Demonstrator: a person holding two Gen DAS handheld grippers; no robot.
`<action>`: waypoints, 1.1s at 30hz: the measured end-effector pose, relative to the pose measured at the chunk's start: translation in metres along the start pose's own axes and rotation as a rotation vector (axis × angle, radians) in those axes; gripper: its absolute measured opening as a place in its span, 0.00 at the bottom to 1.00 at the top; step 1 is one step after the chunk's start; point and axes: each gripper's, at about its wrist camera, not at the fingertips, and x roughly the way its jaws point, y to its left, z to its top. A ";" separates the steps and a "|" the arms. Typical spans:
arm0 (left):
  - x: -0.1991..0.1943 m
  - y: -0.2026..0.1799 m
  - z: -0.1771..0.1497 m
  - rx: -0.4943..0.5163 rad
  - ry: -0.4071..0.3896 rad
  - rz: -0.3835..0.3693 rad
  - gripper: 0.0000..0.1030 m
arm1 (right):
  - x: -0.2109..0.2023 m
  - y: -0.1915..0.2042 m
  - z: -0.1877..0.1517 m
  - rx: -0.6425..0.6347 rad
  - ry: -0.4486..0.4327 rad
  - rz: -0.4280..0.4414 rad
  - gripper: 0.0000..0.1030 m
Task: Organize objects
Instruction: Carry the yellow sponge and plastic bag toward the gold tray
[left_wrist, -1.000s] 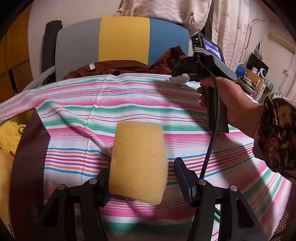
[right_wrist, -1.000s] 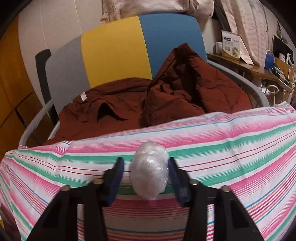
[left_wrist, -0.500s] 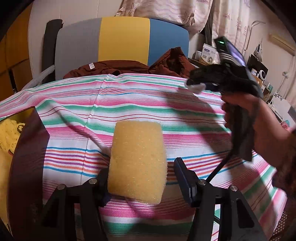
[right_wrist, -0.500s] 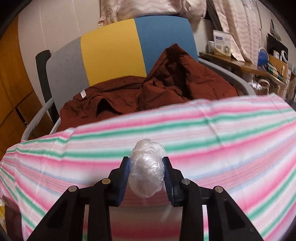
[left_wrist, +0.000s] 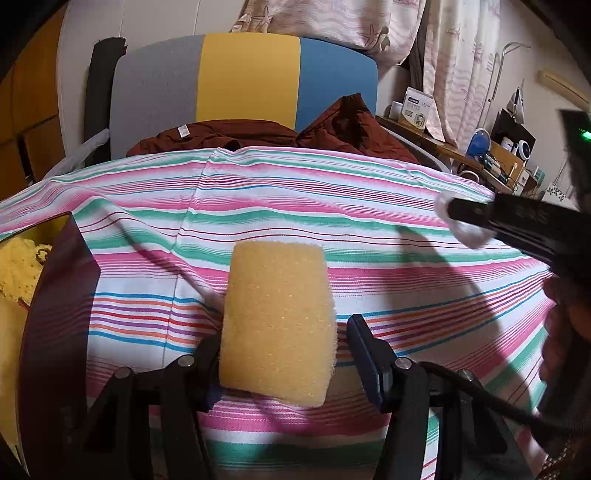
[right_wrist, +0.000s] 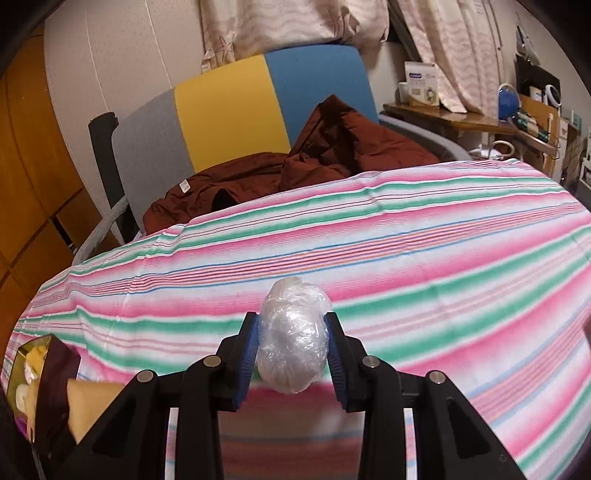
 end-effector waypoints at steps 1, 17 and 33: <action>0.000 0.001 0.000 -0.002 0.002 -0.002 0.57 | -0.004 0.000 -0.002 0.002 -0.002 -0.002 0.34; -0.001 0.006 0.000 -0.030 0.011 -0.038 0.58 | -0.079 -0.071 0.002 0.056 -0.154 -0.195 0.34; -0.006 0.018 0.008 -0.061 0.057 -0.027 0.36 | -0.079 0.021 -0.065 -0.085 -0.043 0.001 0.34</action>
